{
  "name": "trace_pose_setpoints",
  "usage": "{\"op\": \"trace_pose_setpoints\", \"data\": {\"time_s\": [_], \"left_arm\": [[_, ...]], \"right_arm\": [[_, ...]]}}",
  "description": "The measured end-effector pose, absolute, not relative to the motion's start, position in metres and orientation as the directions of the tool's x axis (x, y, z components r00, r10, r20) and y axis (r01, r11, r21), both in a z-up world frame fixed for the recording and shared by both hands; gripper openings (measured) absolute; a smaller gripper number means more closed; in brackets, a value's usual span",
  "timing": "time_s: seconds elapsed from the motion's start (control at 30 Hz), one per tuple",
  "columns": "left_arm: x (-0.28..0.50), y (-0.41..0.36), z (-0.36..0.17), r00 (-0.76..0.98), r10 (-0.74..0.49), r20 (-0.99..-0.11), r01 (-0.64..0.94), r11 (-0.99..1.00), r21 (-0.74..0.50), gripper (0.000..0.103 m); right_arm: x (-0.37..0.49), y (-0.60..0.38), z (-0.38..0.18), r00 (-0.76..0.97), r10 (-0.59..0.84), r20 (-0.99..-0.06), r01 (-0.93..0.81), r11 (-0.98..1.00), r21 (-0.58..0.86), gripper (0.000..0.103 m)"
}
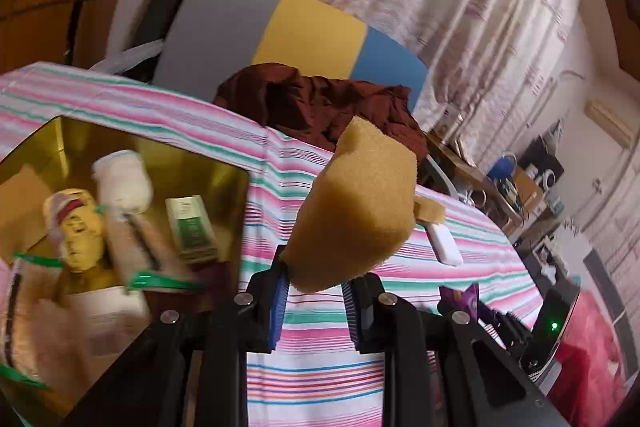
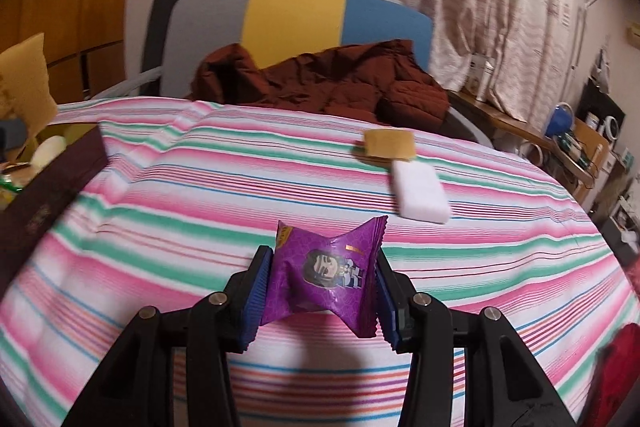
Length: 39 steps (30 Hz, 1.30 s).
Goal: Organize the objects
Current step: 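Carry yellow sponge with left tool while right tool carries purple packet to tray, then open left tool over tray while right tool releases purple packet into it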
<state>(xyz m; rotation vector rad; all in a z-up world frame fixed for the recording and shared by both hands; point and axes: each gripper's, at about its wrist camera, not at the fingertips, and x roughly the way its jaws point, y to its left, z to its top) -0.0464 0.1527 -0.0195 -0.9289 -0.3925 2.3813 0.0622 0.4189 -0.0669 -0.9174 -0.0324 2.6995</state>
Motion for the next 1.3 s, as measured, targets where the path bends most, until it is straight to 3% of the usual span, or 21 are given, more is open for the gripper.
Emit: {"op": "trace_pose_setpoints", "data": {"time_s": [0.4, 0.73, 1.03, 1.1, 1.23, 1.3], "left_arm": [[-0.089, 0.059, -0.023, -0.661, 0.495, -0.563, -0.185, -0.835, -0.518, 0.024], [-0.146, 0.002, -0.055, -0.583, 0.429, -0.690, 0.025, -0.839, -0.543, 0.024], [-0.180, -0.012, -0.071, -0.524, 0.433, -0.733, 0.078, -0.833, -0.547, 0.024], [-0.184, -0.014, -0.070, -0.531, 0.416, -0.738, 0.088, -0.839, -0.537, 0.027], [-0.190, -0.015, -0.067, -0.527, 0.428, -0.734, 0.078, -0.836, -0.543, 0.049], [-0.187, -0.016, -0.063, -0.529, 0.415, -0.740, 0.074, -0.847, -0.527, 0.054]], "right_arm": [[0.071, 0.378, -0.051, -0.789, 0.140, -0.598, -0.214, -0.975, 0.055, 0.048], [0.068, 0.323, -0.015, -0.831, -0.045, -0.554, -0.058, -0.984, 0.166, 0.048], [0.058, 0.265, 0.009, -0.833, -0.169, -0.527, 0.084, -0.980, 0.181, 0.048], [0.055, 0.255, 0.011, -0.826, -0.193, -0.530, 0.106, -0.976, 0.189, 0.048], [0.052, 0.233, 0.016, -0.816, -0.231, -0.530, 0.154, -0.970, 0.187, 0.048], [0.050, 0.221, 0.018, -0.809, -0.254, -0.531, 0.183, -0.966, 0.182, 0.049]]}}
